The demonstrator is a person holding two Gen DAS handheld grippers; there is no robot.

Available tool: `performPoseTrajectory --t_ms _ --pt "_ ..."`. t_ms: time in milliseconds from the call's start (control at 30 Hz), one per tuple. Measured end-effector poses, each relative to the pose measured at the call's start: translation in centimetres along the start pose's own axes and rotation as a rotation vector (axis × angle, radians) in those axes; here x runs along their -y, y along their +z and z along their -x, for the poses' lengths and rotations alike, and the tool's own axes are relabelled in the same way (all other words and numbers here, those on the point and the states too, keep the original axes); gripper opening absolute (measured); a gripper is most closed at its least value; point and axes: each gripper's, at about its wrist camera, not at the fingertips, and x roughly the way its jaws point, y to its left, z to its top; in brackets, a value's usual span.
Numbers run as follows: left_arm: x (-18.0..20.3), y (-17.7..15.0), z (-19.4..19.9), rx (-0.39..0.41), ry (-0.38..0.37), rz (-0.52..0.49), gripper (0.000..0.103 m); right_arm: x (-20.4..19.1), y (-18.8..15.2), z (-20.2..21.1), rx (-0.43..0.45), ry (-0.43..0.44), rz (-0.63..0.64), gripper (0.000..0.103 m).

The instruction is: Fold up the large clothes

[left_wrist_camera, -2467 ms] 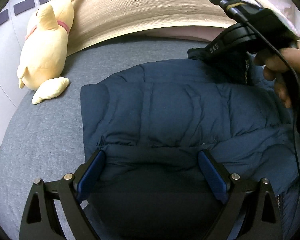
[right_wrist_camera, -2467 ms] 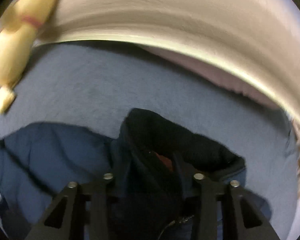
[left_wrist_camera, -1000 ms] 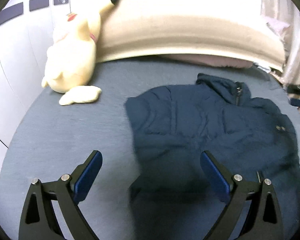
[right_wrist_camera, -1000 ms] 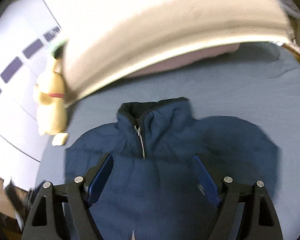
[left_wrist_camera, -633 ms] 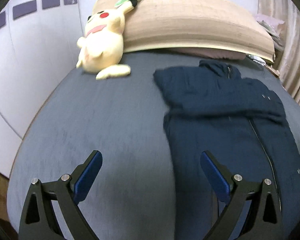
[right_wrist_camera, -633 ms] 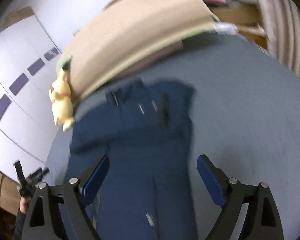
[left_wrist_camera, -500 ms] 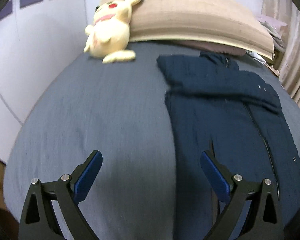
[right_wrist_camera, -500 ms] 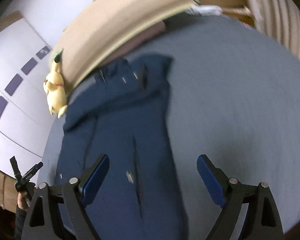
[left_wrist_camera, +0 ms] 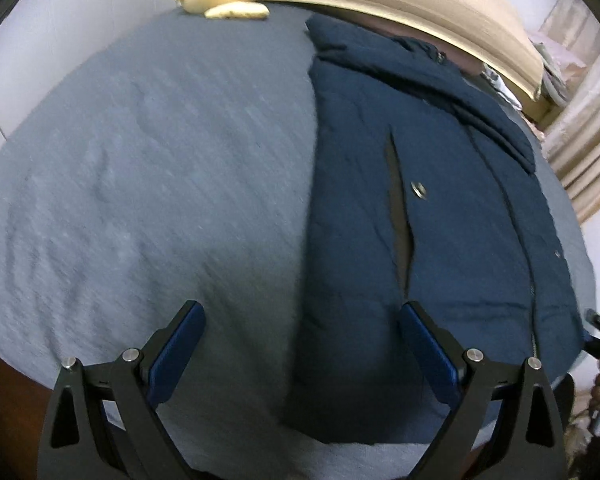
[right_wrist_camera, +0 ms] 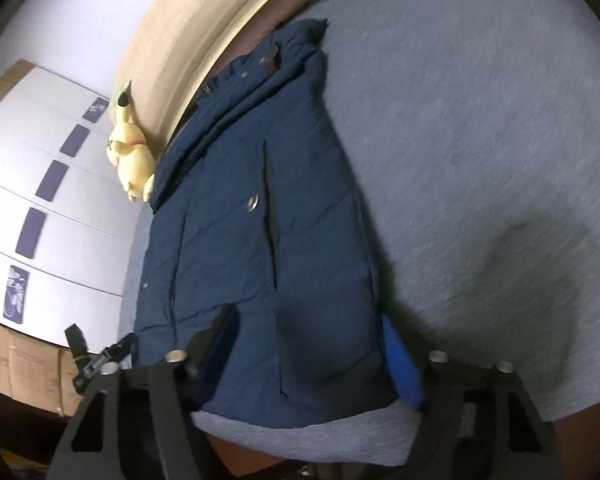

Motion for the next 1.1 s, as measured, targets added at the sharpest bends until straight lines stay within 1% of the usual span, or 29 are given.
performPoseTrajectory --t_ms 67,100,133,167,200,233,300,367,400,500,600,700,767,800,833,867,900,933,967,1000,1100 --pt "0.2 -0.3 -0.2 0.0 -0.005 -0.003 0.098 0.7 -0.2 -0.8 -0.013 -0.002 -0.028 0.066" --pt "0.3 -0.3 -0.2 -0.001 -0.003 -0.004 0.098 0.9 -0.2 -0.9 -0.013 0.007 -0.046 0.062" --pt "0.4 -0.3 -0.1 -0.003 -0.013 -0.005 0.094 1.1 -0.2 -0.9 -0.014 0.011 -0.061 0.051" --pt "0.5 -0.3 0.1 -0.003 -0.024 -0.007 0.09 1.0 -0.1 -0.8 -0.014 0.012 -0.064 0.044" --pt "0.7 -0.3 0.3 -0.006 -0.041 -0.01 0.081 0.9 -0.2 -0.6 -0.016 0.031 -0.068 0.032" --pt "0.6 -0.3 0.4 -0.007 -0.05 -0.009 0.077 0.8 -0.3 -0.4 -0.014 0.054 -0.075 0.032" --pt "0.5 -0.5 0.3 -0.006 -0.06 0.003 0.076 0.9 -0.5 -0.2 -0.005 0.054 -0.075 0.032" --pt "0.2 -0.5 -0.3 -0.027 -0.068 0.018 0.076 1.7 -0.7 -0.6 -0.018 0.043 -0.091 0.032" --pt "0.2 -0.5 -0.4 -0.027 -0.071 0.024 0.077 2.2 -0.8 -1.1 -0.037 0.053 -0.111 0.032" --pt "0.2 -0.3 -0.5 -0.031 -0.092 0.037 0.084 2.9 -0.8 -1.4 -0.044 0.101 -0.144 0.036" --pt "0.5 -0.2 -0.7 -0.035 -0.081 0.032 0.084 3.1 -0.8 -1.2 -0.045 0.125 -0.155 0.035" --pt "1.0 -0.2 -0.6 -0.03 -0.119 0.037 0.084 3.0 -1.1 -0.8 -0.043 0.158 -0.139 0.035" --pt "1.5 -0.5 -1.1 -0.041 -0.096 0.023 0.084 3.2 -1.2 -1.1 -0.056 0.148 -0.132 0.035" --pt "1.7 -0.6 -1.3 -0.042 -0.081 0.019 0.08 3.5 -1.1 -1.5 -0.061 0.155 -0.149 0.035" --pt "1.9 -0.6 -1.3 -0.033 -0.068 0.014 0.072 3.8 -1.0 -1.8 -0.07 0.169 -0.161 0.036" --pt "2.3 -0.5 -1.4 -0.031 -0.069 0.005 0.066 3.8 -0.9 -2.0 -0.08 0.178 -0.164 0.036" --pt "2.4 -0.4 -1.3 -0.033 -0.083 0.001 0.056 4.0 -0.8 -2.2 -0.093 0.188 -0.167 0.036" --pt "2.5 -0.3 -1.3 -0.037 -0.095 0.004 0.049 4.3 -0.6 -2.4 -0.107 0.207 -0.182 0.036" --pt "2.5 -0.1 -1.4 -0.035 -0.093 0.004 0.043 4.7 -0.6 -2.5 -0.116 0.22 -0.192 0.036" --pt "2.4 0.0 -1.4 -0.033 -0.079 0.007 0.035 5.2 -0.7 -2.6 -0.129 0.234 -0.208 0.036" --pt "1.5 -0.2 -1.3 -0.03 -0.098 0.051 0.035 5.3 -0.8 -2.7 -0.146 0.239 -0.213 0.036"
